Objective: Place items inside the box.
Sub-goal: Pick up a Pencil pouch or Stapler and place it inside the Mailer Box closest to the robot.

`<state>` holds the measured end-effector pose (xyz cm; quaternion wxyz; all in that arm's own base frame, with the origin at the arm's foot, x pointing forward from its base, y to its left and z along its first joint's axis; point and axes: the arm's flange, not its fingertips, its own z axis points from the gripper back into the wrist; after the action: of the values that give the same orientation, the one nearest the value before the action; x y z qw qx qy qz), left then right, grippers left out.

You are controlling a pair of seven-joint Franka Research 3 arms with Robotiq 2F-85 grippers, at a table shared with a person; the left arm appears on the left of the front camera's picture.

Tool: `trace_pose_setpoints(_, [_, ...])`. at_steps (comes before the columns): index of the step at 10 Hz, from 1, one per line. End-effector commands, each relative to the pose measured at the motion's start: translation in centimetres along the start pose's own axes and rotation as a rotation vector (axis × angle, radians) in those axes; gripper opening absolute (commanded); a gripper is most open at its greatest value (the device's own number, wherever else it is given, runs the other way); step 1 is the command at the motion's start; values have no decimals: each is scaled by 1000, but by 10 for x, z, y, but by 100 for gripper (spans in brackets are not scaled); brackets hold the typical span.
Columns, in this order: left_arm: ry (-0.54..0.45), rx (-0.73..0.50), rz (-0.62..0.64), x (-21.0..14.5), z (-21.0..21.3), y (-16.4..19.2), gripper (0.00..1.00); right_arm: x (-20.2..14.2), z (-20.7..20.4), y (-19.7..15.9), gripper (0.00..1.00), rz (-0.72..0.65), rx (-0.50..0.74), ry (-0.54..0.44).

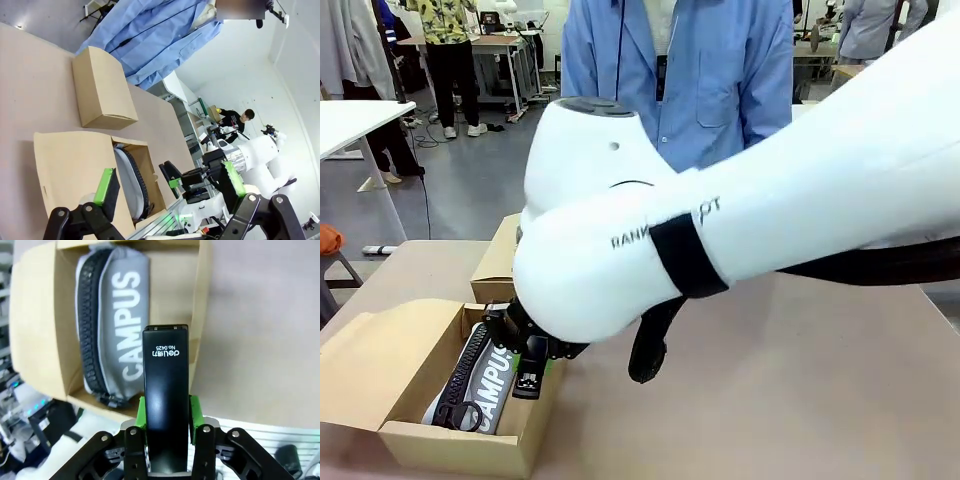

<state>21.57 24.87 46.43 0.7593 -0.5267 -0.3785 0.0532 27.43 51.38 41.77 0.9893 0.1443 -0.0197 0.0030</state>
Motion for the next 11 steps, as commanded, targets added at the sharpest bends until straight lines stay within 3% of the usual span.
trace_pose_setpoints(1, [-15, -19, -15, 0, 0, -1, 100, 11, -12, 34, 37, -37, -55, -30])
trace_pose_setpoints(7, [-15, -19, -15, 0, 0, -1, 100, 13, -44, 49, 37, -23, -85, -35])
trace_pose_setpoints(8, [-15, -19, -15, 0, 0, -1, 100, 13, -41, 47, 71, -22, -73, -29])
trace_pose_setpoints(9, [-15, -19, -15, 0, 0, -1, 100, 13, -40, 45, 95, -14, -54, -6])
trace_pose_setpoints(11, [-15, -19, -15, 0, 0, -1, 100, 11, -38, 42, 100, -19, -41, -19])
